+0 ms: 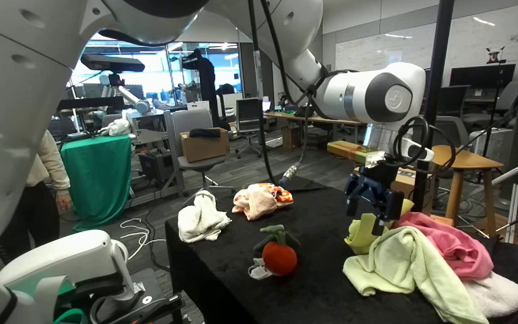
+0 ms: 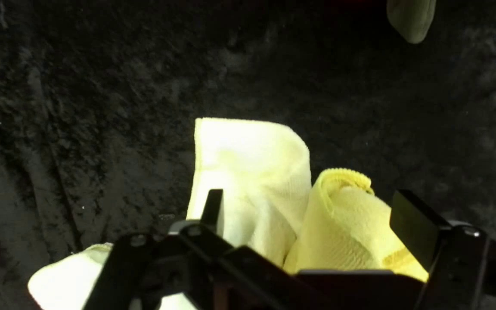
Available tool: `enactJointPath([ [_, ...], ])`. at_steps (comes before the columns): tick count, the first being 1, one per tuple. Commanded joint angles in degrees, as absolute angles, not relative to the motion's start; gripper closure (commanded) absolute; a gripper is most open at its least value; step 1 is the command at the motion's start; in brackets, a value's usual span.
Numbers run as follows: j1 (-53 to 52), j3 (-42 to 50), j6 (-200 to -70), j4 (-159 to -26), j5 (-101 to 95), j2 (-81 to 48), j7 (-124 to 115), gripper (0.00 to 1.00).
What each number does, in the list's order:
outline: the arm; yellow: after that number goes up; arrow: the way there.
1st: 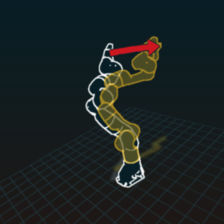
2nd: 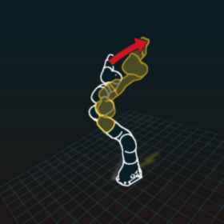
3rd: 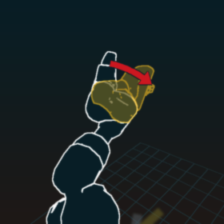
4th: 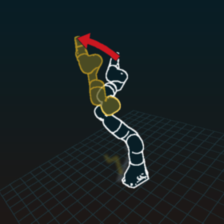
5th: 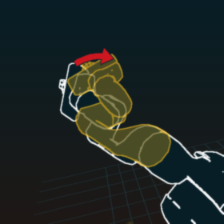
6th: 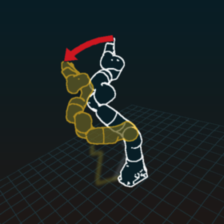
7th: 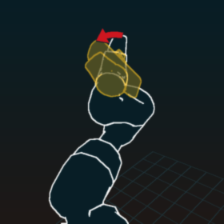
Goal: Pile the rope, radish, t-shirts and towels together on the table
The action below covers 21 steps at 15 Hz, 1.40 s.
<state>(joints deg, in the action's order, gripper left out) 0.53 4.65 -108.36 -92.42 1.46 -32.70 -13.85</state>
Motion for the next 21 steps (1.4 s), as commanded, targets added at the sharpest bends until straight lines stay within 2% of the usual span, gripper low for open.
enactJointPath([
  [1, 0.5, 2.9, -107.1, -98.7, 0.5, -28.4, -7.6, 0.0],
  [21, -2.0, -3.1, -97.7, -106.4, 7.6, -29.3, -3.6, 0.0],
])
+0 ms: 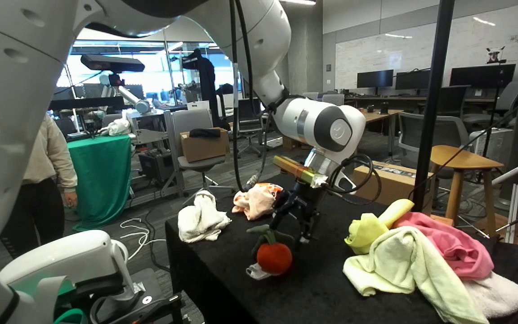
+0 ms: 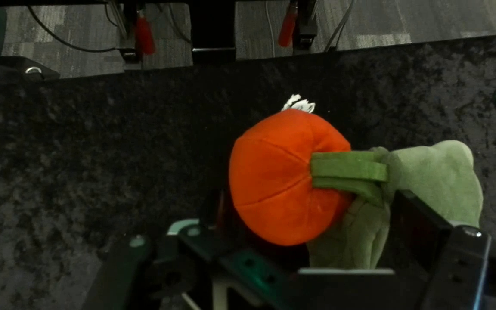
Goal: Pile the rope, radish, t-shirts and towels together on the table
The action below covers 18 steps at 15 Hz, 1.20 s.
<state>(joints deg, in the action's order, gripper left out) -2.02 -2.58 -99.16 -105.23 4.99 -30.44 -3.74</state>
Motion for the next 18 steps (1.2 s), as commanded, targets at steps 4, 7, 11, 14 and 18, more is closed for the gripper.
enactJointPath([
  [4, -1.8, -3.5, -97.6, -107.3, 10.7, -29.6, -3.4, 0.0],
  [7, -1.7, -3.6, -98.1, -108.1, 12.8, -29.6, -3.2, 0.0],
  [11, -1.6, -3.4, -98.2, -108.7, 14.6, -29.7, -3.0, 0.0],
  [14, -1.5, -3.2, -98.4, -109.0, 14.8, -29.9, -3.1, 0.0],
  [18, -1.7, -1.6, -99.8, -109.6, 13.4, -29.8, -5.8, 0.0],
])
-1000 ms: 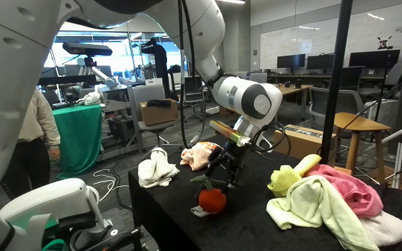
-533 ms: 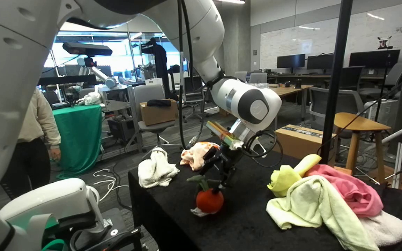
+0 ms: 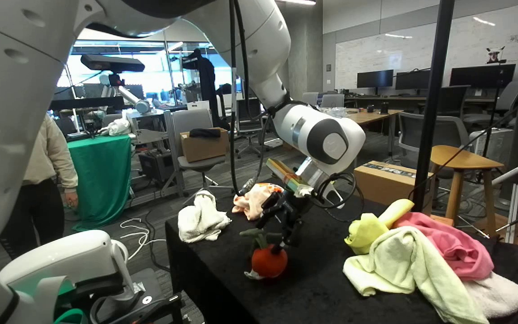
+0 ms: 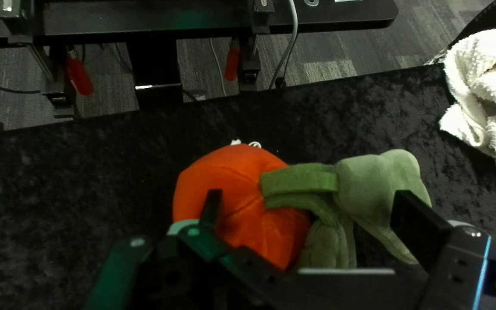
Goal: Pile the rope, radish, t-shirts and towels together on the table
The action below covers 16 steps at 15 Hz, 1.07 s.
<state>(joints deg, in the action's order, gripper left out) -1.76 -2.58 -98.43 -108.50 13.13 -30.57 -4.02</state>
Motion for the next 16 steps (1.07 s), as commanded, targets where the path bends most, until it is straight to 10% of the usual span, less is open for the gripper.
enactJointPath([
  [1, -1.5, -1.3, -99.7, -109.4, 13.3, -30.0, -5.9, 0.0],
  [12, -0.4, 1.1, -100.2, -108.6, 11.6, -32.6, -6.2, 0.0],
  [13, -0.4, 1.2, -100.3, -108.4, 11.5, -33.1, -6.2, 0.25],
  [16, -0.3, 1.4, -100.3, -108.3, 11.1, -33.1, -6.0, 0.42],
])
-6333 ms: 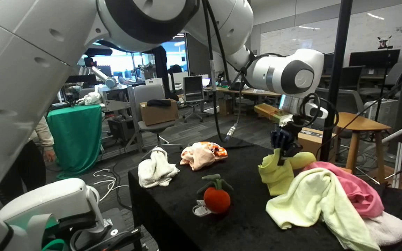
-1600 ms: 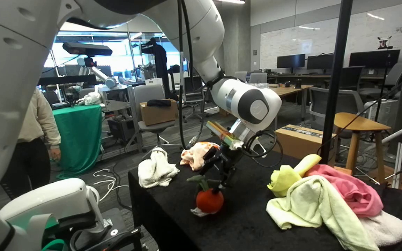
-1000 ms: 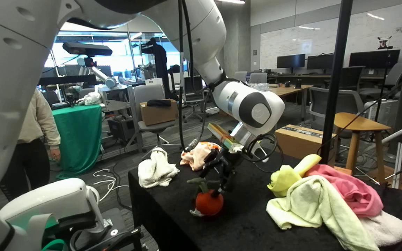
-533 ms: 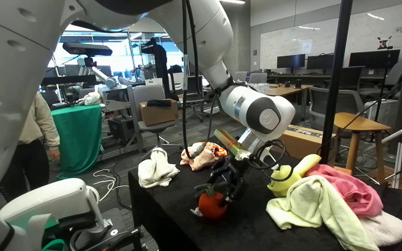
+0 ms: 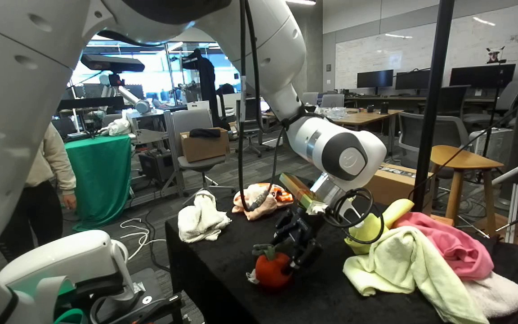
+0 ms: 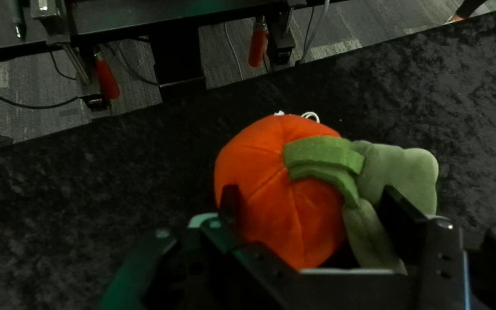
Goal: Pile the rope, radish, t-shirts and towels together on the table
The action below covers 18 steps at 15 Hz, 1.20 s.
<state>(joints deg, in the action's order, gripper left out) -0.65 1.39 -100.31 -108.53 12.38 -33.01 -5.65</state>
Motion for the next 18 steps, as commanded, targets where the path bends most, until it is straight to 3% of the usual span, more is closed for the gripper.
enactJointPath([
  [1, -0.3, 1.5, -100.4, -108.2, 11.0, -33.1, -5.9, 0.49],
  [7, 0.0, 1.7, -100.0, -107.5, 10.4, -33.0, -5.2, 0.9],
  [18, 1.4, 2.7, -103.8, -108.6, 8.2, -27.5, -4.4, 0.89],
])
